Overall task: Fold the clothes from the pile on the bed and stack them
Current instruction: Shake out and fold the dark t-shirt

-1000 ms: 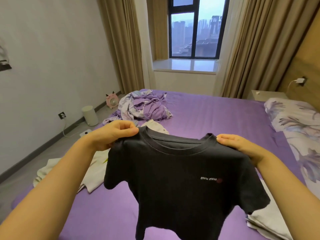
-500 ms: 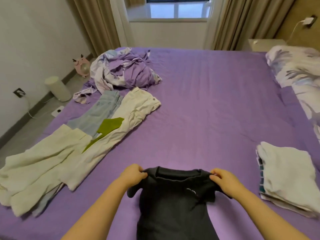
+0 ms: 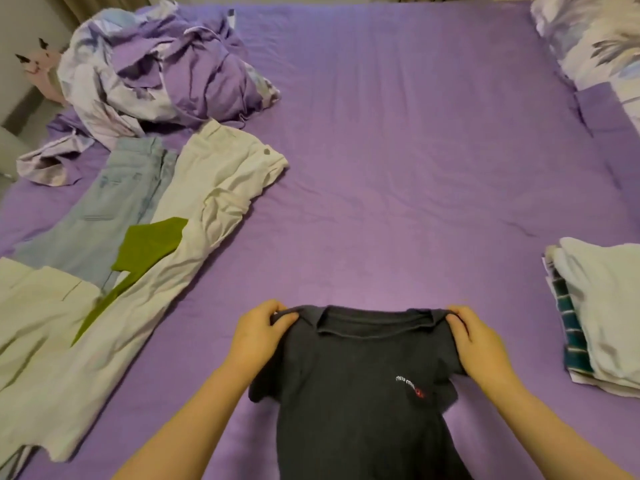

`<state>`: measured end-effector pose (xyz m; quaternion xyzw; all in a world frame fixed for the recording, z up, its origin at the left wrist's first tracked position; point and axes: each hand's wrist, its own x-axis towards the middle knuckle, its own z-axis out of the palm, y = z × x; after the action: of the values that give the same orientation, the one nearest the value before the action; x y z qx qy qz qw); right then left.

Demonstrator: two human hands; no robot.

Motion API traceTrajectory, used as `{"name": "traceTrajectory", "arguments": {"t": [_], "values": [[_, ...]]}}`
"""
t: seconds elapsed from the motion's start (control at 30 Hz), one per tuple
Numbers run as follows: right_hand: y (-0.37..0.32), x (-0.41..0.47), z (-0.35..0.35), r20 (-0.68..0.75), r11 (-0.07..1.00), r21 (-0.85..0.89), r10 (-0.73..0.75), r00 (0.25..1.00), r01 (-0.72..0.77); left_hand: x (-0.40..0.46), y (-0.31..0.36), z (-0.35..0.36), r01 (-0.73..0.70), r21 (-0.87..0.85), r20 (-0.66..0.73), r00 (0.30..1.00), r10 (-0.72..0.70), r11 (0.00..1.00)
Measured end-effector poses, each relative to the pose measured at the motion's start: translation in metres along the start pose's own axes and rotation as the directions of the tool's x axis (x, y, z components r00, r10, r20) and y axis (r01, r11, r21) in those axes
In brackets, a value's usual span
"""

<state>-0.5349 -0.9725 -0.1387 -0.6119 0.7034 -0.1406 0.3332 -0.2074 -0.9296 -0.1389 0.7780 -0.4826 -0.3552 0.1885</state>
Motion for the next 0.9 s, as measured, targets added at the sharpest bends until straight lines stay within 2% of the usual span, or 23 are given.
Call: {"name": "traceTrajectory", "arguments": {"t": [0.07, 0.1, 0.17, 0.27, 0.4, 0.47, 0.53, 0.6, 0.7, 0.73, 0.8, 0.9], "values": [[0.0, 0.015, -0.007, 0.049, 0.99, -0.128, -0.05, 0.998, 0.056, 0.014, -0.003, -0.001, 0.021, 0.031, 0.015, 1.0, -0.022, 0.999], [0.0, 0.025, -0.013, 0.11, 0.965, -0.245, -0.068, 0.992, 0.093, 0.021, -0.004, -0.002, 0.041, 0.055, 0.017, 0.999, -0.042, 0.998], [-0.003, 0.049, -0.026, 0.218, 0.852, -0.497, -0.061, 0.974, 0.164, 0.036, -0.004, -0.007, 0.08, 0.135, 0.012, 0.996, -0.083, 0.988], [-0.013, 0.09, -0.038, 0.199, 0.743, -0.64, -0.086, 0.976, 0.196, 0.06, 0.002, -0.009, 0.132, 0.247, -0.026, 0.991, -0.13, 0.96], [-0.023, 0.145, -0.024, 0.065, 0.841, -0.519, -0.137, 0.988, 0.151, 0.101, 0.017, 0.007, 0.15, 0.216, -0.084, 0.987, -0.135, 0.965], [-0.021, 0.17, -0.008, 0.085, 0.896, -0.416, -0.13, 0.988, 0.154, 0.121, 0.022, 0.019, 0.172, 0.241, -0.122, 0.982, -0.146, 0.955], [-0.012, 0.183, 0.01, 0.175, 0.92, -0.363, -0.089, 0.981, 0.148, 0.13, 0.024, 0.037, 0.199, 0.351, -0.162, 0.975, -0.15, 0.915], [0.002, 0.182, 0.025, 0.217, 0.914, -0.391, -0.022, 0.976, 0.107, 0.124, 0.027, 0.061, 0.115, 0.454, -0.195, 0.98, -0.027, 0.884], [0.029, 0.166, 0.035, 0.104, 0.921, -0.387, -0.007, 0.995, 0.047, 0.099, 0.037, 0.106, -0.172, 0.523, -0.141, 0.948, 0.284, 0.835], [0.036, 0.161, 0.035, 0.056, 0.93, -0.369, 0.008, 0.998, 0.013, 0.09, 0.039, 0.121, -0.27, 0.541, -0.078, 0.927, 0.367, 0.797], [0.049, 0.153, 0.032, -0.014, 0.928, -0.368, 0.056, 0.998, -0.057, 0.072, 0.043, 0.149, -0.42, 0.56, 0.11, 0.892, 0.439, 0.714], [0.065, 0.148, 0.025, 0.029, 0.871, -0.484, 0.107, 0.994, -0.079, 0.061, 0.047, 0.18, -0.555, 0.56, 0.325, 0.83, 0.454, 0.615]]}}
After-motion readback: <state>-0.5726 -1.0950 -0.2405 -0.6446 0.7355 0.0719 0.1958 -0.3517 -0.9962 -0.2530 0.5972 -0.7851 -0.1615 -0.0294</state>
